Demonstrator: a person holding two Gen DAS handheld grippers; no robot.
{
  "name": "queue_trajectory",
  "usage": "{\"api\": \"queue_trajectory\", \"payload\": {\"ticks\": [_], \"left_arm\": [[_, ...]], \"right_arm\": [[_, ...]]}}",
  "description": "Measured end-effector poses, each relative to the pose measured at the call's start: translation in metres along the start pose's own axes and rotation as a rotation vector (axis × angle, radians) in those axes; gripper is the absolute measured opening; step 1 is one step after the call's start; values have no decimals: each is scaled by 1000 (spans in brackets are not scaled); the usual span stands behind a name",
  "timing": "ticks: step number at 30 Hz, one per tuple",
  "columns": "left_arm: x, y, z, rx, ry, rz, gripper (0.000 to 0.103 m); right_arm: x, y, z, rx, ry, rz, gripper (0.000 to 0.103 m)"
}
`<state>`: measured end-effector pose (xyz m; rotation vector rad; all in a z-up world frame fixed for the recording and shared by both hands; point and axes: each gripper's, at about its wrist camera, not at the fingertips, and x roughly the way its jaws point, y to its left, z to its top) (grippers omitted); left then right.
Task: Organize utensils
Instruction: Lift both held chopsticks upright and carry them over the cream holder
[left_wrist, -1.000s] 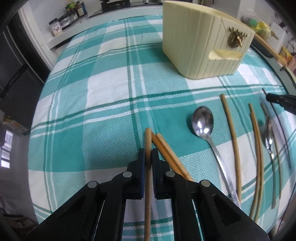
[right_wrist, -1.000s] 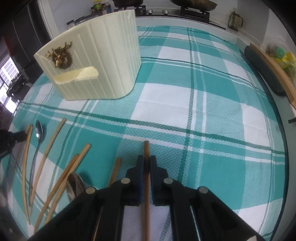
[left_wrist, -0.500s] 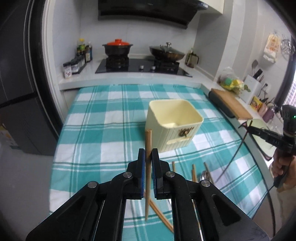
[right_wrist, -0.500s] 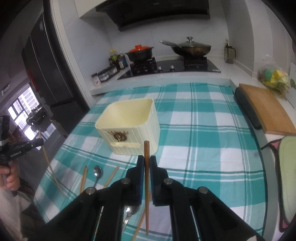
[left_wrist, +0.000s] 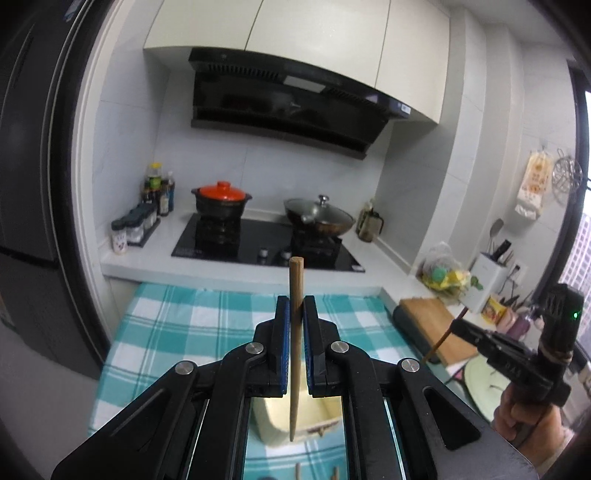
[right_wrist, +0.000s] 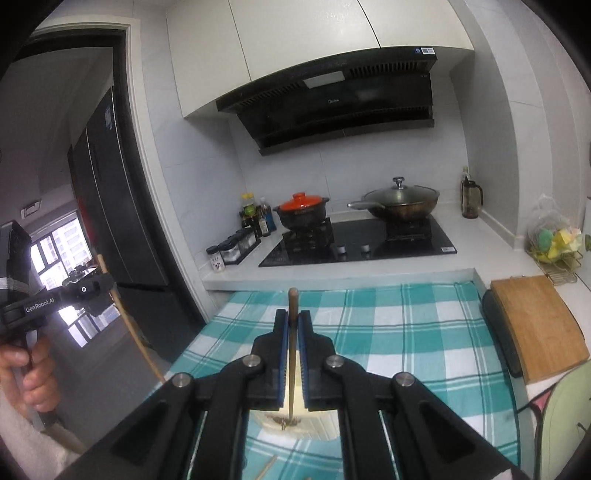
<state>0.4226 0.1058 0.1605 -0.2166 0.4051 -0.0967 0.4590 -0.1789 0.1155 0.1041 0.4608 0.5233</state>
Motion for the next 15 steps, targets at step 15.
{"api": "queue_trajectory", "payload": {"ticks": [15], "left_arm": [[152, 13, -89, -52, 255, 62, 5]], "right_arm": [[114, -21, -30, 12, 156, -73, 5]]}}
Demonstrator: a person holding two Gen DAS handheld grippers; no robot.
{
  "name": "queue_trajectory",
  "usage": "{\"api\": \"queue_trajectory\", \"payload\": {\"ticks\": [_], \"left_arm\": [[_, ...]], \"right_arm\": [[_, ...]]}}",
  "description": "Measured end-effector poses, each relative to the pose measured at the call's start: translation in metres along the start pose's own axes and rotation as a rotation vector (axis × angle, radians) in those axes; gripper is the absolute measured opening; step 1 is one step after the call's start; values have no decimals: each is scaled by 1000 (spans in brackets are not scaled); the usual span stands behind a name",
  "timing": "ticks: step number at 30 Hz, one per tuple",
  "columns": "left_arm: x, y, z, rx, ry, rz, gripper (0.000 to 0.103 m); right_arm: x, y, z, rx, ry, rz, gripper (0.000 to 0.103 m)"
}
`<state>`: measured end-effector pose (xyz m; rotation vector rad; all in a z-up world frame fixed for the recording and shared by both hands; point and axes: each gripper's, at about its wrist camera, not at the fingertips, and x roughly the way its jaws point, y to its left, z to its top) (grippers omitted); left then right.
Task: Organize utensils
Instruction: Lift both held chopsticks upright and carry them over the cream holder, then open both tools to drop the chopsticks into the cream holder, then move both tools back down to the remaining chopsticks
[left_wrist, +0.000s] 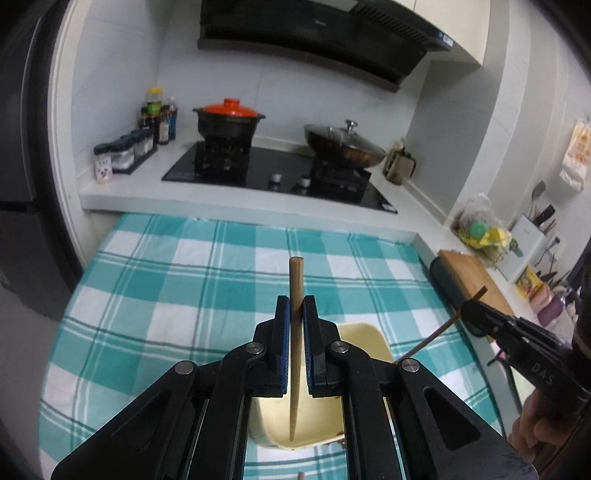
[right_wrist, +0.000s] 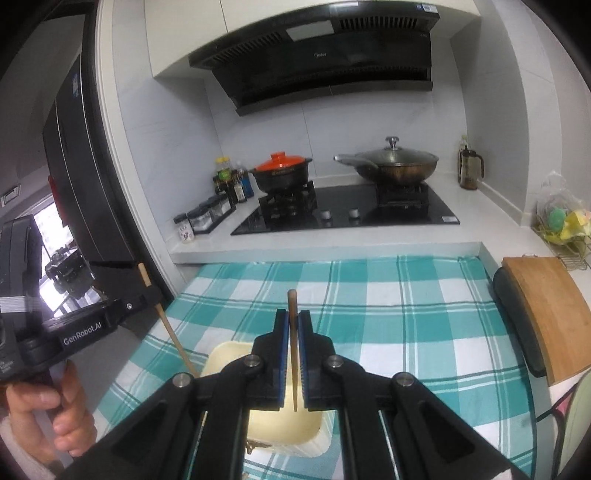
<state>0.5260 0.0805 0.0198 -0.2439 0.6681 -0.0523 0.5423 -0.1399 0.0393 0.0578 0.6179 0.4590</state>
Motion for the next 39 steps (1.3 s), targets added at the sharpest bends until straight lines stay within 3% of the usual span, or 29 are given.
{"api": "queue_trajectory", "payload": {"ticks": [5, 6, 7, 9, 11, 12, 14, 16, 21, 25, 30, 33, 39], "left_arm": [[22, -1, -11, 10, 55, 48, 7], [23, -1, -12, 9, 62, 62, 15], [22, 1, -13, 2, 68, 68, 34], [10, 8, -16, -17, 53, 72, 57], [-14, 16, -20, -12, 20, 53, 62], [-28, 19, -24, 2, 8, 41, 64], [-60, 25, -38, 36, -16, 42, 76], [-93, 33, -61, 73, -29, 67, 90], [-150, 67, -148, 76, 20, 105, 95], [-169, 100, -230, -61, 58, 151, 95], [-171, 124, -307, -210, 59, 236, 95], [-167, 119, -328, -187, 52, 325, 95], [-162, 103, -345, -133, 102, 317, 95]], "right_arm": [[34, -14, -14, 73, 111, -6, 6], [39, -15, -16, 81, 132, -3, 6], [43, -16, -17, 84, 153, -3, 6], [44, -16, -18, 86, 156, -23, 8], [36, -16, -18, 91, 139, -28, 14], [26, -15, -19, 90, 118, -29, 27], [1, -13, -21, 68, 68, -40, 41], [-27, -8, -30, 26, 37, -42, 41], [-95, 2, -91, -90, 26, -63, 42], [-128, 3, -173, -104, 23, -116, 42], [-151, 1, -277, 15, 23, -185, 42], [-152, 3, -316, -1, 73, -205, 42], [-156, 12, -339, -58, 80, -204, 42]]}}
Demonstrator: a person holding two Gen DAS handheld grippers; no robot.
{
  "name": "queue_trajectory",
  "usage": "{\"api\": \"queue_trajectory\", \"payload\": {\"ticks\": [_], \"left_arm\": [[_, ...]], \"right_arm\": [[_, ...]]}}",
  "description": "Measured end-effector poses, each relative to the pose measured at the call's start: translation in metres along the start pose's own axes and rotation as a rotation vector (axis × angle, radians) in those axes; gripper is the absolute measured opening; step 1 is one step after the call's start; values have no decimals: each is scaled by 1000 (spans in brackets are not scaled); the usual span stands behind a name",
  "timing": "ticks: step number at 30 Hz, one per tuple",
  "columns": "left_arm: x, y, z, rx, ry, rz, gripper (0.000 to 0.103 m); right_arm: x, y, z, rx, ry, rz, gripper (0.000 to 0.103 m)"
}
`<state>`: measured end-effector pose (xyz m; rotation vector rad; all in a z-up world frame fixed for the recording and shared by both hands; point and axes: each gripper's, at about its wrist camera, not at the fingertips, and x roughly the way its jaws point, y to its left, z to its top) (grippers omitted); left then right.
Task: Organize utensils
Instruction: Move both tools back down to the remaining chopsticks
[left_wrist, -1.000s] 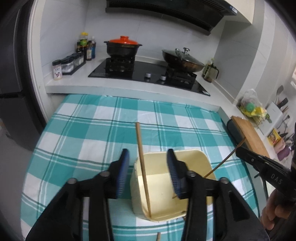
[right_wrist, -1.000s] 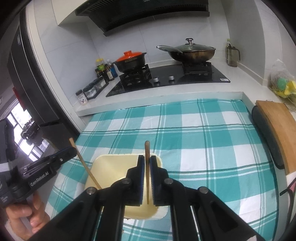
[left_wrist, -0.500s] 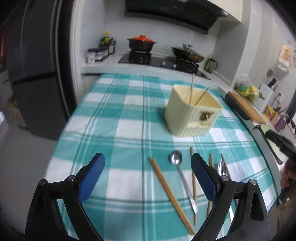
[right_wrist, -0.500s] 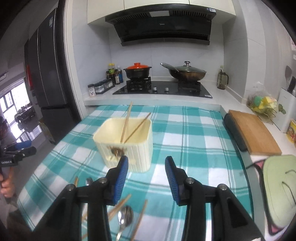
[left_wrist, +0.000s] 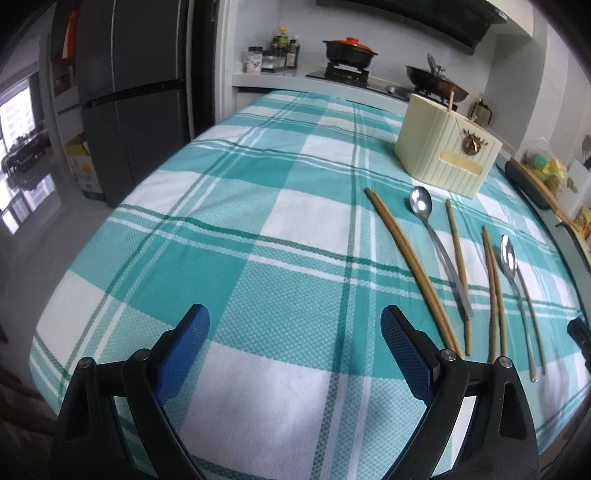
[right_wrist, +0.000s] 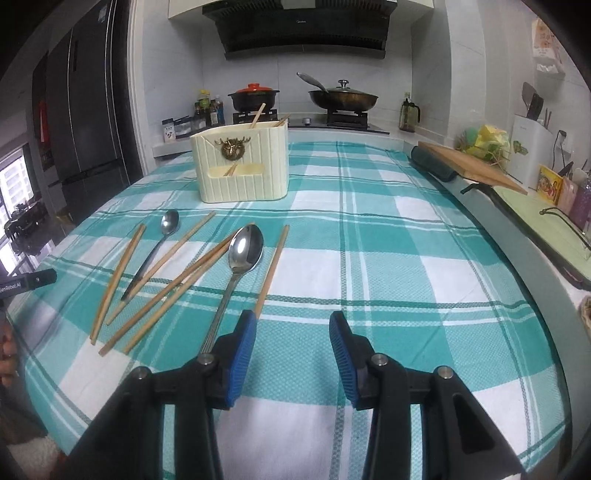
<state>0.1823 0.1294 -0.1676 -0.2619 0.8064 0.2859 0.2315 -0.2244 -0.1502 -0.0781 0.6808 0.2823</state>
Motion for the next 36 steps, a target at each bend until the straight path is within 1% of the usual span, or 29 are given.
{"api": "queue_trajectory", "payload": {"ticks": [2, 4, 6, 8, 9, 11, 14, 16, 19, 21, 24, 27, 30, 32, 36], "left_arm": [[4, -4, -3, 15, 45, -23, 95], [8, -8, -6, 30, 83, -23, 96], [7, -9, -9, 20, 81, -2, 101], [3, -12, -9, 16, 60, 39, 102], [3, -14, -8, 31, 60, 36, 102], [3, -17, -5, 42, 72, -2, 102], [10, -22, 0, -5, 108, -92, 102], [17, -31, 6, -12, 130, -107, 102], [25, -52, 11, 48, 116, -83, 102], [31, -64, 11, 95, 111, -54, 102], [43, -75, 8, 138, 136, -6, 102], [45, -74, 6, 130, 143, 1, 103], [47, -69, 7, 128, 160, 26, 102], [48, -68, 6, 135, 159, 42, 102], [49, -70, 6, 144, 161, 46, 102]], "right_arm": [[7, -4, 0, 35, 27, 24, 42], [12, -6, -1, 65, 45, 42, 42], [18, -7, -2, 82, 62, 50, 42], [24, -5, -4, 83, 75, 52, 42], [26, -4, -5, 83, 81, 55, 42], [29, 0, -7, 76, 88, 58, 42], [32, 7, -7, 50, 93, 56, 41], [33, 10, -5, 36, 91, 51, 41], [35, 11, -2, 34, 89, 48, 41], [35, 10, -2, 34, 88, 46, 41], [35, 9, -2, 31, 91, 40, 41], [34, 8, -2, 23, 91, 32, 41], [35, 8, -2, 8, 94, 25, 41], [37, 9, -2, -1, 104, 23, 41], [44, 10, -6, -9, 134, 18, 41]]}}
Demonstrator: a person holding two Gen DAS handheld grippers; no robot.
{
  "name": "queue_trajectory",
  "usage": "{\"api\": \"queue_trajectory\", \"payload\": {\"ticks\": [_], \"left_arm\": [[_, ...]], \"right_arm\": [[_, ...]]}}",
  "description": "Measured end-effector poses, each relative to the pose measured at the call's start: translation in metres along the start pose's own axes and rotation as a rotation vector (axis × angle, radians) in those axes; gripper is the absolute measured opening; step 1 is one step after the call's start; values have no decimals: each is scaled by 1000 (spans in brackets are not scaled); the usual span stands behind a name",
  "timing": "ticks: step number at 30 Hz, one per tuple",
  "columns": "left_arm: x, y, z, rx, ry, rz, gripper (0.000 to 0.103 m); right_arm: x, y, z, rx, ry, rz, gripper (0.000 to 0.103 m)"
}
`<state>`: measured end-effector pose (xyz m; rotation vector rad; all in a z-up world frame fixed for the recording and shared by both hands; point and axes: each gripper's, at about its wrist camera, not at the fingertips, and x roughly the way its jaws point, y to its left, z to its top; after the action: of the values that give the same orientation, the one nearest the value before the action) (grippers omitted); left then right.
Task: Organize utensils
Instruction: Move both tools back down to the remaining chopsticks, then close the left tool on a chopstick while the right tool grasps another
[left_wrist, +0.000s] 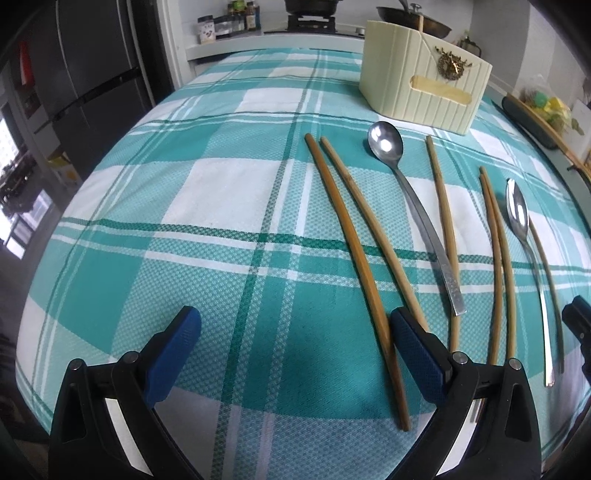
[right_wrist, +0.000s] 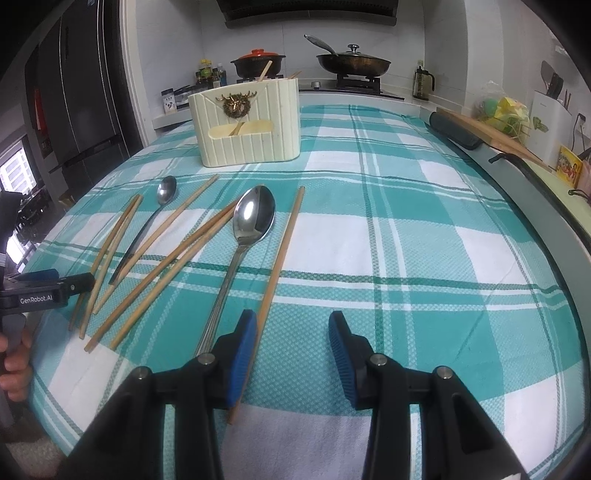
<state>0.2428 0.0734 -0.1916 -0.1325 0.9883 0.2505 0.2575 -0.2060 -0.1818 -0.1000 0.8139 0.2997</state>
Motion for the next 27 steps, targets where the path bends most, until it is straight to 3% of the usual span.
{"api": "queue_trajectory", "payload": {"ticks": [8, 10, 17, 27], "left_arm": [[9, -2, 11, 59, 13, -24, 103], [11, -1, 14, 66, 11, -31, 103], [19, 4, 25, 60, 0, -40, 103], [43, 7, 61, 77, 21, -56, 103]], "right_arm": [[8, 7, 2, -26, 46, 3, 41], [10, 9, 5, -23, 58, 9, 35], [20, 21, 11, -102, 82, -12, 33], [53, 11, 45, -110, 124, 4, 33]]}}
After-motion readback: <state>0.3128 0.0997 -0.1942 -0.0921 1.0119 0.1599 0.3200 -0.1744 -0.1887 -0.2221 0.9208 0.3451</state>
